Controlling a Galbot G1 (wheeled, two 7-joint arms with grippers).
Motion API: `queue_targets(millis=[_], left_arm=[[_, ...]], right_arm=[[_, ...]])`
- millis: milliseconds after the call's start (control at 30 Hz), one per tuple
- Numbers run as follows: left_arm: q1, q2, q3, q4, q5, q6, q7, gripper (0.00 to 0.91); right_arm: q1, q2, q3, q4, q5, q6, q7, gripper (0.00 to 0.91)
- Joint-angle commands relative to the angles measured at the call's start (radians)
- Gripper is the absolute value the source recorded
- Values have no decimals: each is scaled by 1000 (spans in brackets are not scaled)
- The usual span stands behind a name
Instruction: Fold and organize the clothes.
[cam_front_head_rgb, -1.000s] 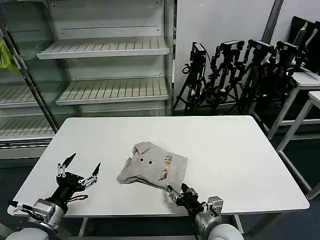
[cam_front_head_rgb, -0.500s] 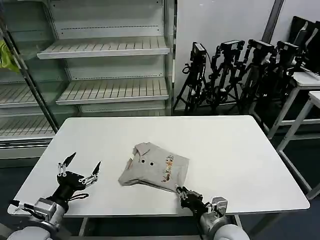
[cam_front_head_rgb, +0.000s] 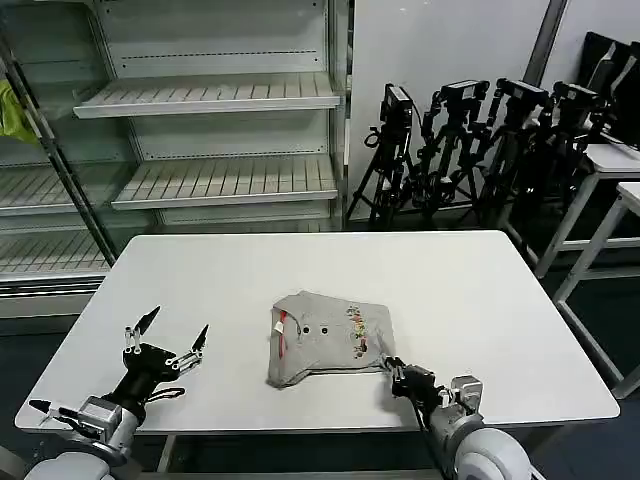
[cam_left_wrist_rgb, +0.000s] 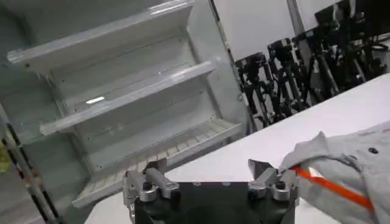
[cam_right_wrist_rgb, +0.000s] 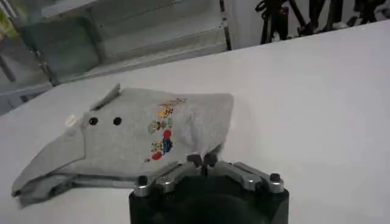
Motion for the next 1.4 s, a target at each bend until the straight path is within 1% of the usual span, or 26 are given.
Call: queue_targets(millis=[33,367,400,433,467,600,667,767,933,967,1033,1133,1167,1200,1233,1300,1367,1400], left_arm=[[-5,-2,18,5,1,-2,-1,907],[-5,-9,32,-4,7,-4,-1,907],[-4,-9,33,-6,7,-5,-1,907],[-3,-10,34,-8,7,-5,-1,907],[-2,-10,35,-11,7,-5,-2,907],[0,-13,38,-22,6,-5,-2,907],[1,-14,41,-29,1,-7,-2,907],[1,-16,46,-37,-4,-9,-4,907],[-2,-19,57,-51,-44,-15,-8,907],[-8,-21,62,-53,-63,-24,-11,907],[-21,-26,70,-52,-83,-35,-15,907],[-55,-39,79,-50,-137,-64,-12,907],[-76,-45,78,-50,-167,-71,0,907],[-91,-49,75,-50,-177,-73,8,907],[-107,-55,67,-48,-191,-74,28,907],[-159,-62,35,-41,-236,-71,77,907],[-202,-63,4,-33,-275,-67,123,907],[-211,-62,-5,-27,-288,-69,143,907]], right_arm=[[15,-25,34,-30,-31,10,-16,0],[10,-20,59,-47,-60,12,-25,0],[7,-22,62,-44,-68,11,-24,10],[3,-23,66,-41,-79,9,-23,322],[-1,-26,71,-38,-89,9,-27,907],[-26,-39,96,-13,-124,6,-32,907],[-53,-48,116,3,-157,4,-35,907],[-77,-54,135,17,-175,-1,-31,907],[-158,-81,227,71,-205,-23,-16,907],[-196,-91,276,91,-208,-30,-14,907],[-244,-107,326,124,-208,-31,-15,907],[-325,-126,469,175,-211,-19,-31,907],[-350,-128,532,197,-213,-13,-49,907],[-364,-128,559,209,-213,-3,-58,907],[-377,-127,610,217,-216,9,-80,907],[-382,-118,738,222,-234,67,-129,907],[-373,-108,778,223,-237,90,-147,907],[-360,-95,847,226,-235,113,-168,907]])
